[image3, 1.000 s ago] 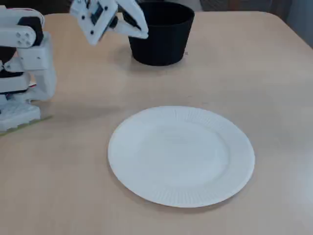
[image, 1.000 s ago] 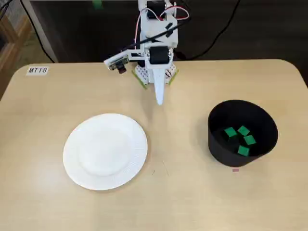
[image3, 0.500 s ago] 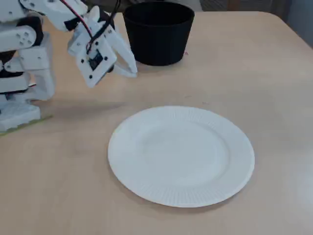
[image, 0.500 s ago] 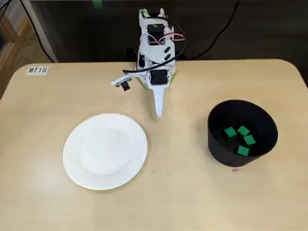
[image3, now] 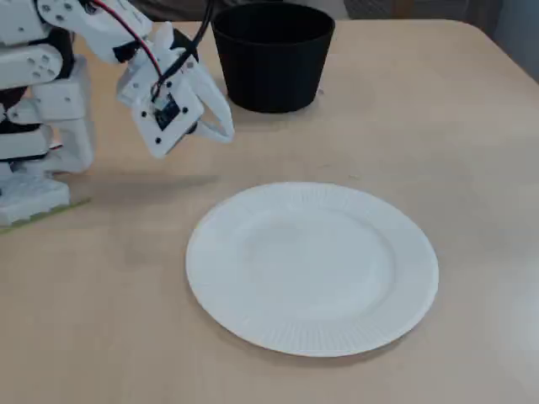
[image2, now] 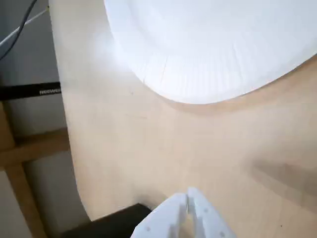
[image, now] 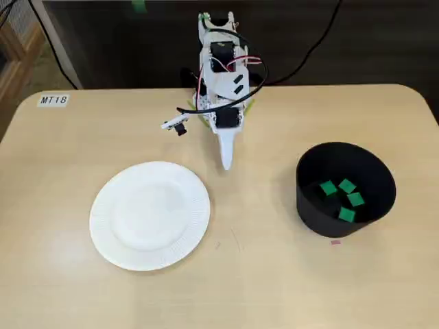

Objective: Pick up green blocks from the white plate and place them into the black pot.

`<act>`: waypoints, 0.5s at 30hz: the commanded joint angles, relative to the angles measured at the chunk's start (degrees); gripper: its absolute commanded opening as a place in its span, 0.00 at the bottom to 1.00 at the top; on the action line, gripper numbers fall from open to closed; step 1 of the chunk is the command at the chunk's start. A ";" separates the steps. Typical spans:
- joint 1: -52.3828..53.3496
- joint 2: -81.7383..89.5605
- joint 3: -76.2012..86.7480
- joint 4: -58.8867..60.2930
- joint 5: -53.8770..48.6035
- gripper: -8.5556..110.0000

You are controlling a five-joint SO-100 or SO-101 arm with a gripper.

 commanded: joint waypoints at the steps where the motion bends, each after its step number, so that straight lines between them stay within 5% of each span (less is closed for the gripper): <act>1: -2.29 0.44 -0.44 -0.44 -2.29 0.05; 15: -0.97 0.44 -0.35 -0.70 2.90 0.05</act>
